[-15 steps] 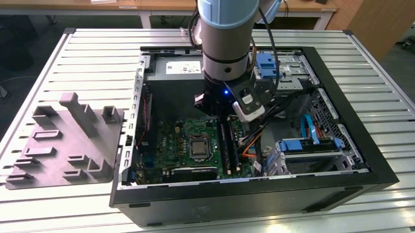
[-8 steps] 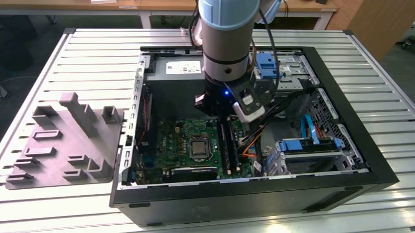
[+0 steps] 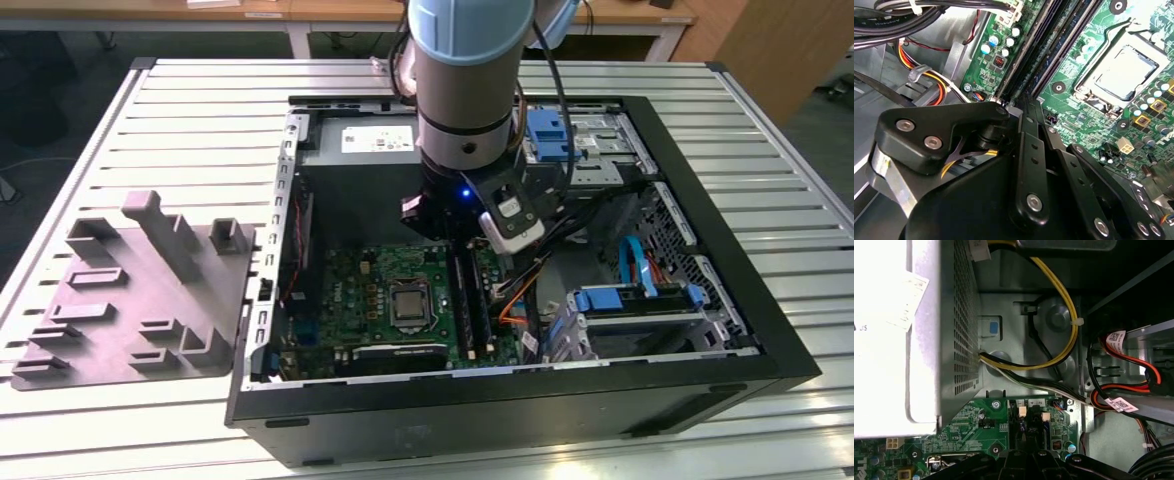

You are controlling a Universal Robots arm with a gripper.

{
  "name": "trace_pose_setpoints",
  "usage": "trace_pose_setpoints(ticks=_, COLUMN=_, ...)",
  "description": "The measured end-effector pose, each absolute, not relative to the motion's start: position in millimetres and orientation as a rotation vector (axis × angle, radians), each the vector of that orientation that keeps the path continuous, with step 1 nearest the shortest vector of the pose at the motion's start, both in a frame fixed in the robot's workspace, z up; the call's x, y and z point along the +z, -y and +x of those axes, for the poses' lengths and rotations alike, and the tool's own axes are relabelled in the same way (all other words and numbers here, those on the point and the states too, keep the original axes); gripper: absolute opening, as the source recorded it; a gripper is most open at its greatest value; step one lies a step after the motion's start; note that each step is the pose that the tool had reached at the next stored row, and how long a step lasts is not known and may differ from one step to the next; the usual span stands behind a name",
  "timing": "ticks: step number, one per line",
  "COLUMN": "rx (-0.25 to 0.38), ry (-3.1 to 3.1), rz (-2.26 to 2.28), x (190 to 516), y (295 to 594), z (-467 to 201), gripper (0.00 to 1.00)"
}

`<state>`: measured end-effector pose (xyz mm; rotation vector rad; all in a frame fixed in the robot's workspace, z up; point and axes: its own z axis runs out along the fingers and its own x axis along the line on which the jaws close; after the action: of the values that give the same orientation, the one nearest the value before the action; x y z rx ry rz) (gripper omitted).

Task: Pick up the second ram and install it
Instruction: 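Press down the second ram until it locks into place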

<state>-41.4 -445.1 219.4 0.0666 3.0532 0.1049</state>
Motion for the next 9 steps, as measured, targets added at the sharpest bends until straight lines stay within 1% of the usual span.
trace_pose_setpoints(ticks=9, rx=0.105, ry=-3.053, rz=0.067, x=217.4, y=445.1, z=-41.4, gripper=0.1)
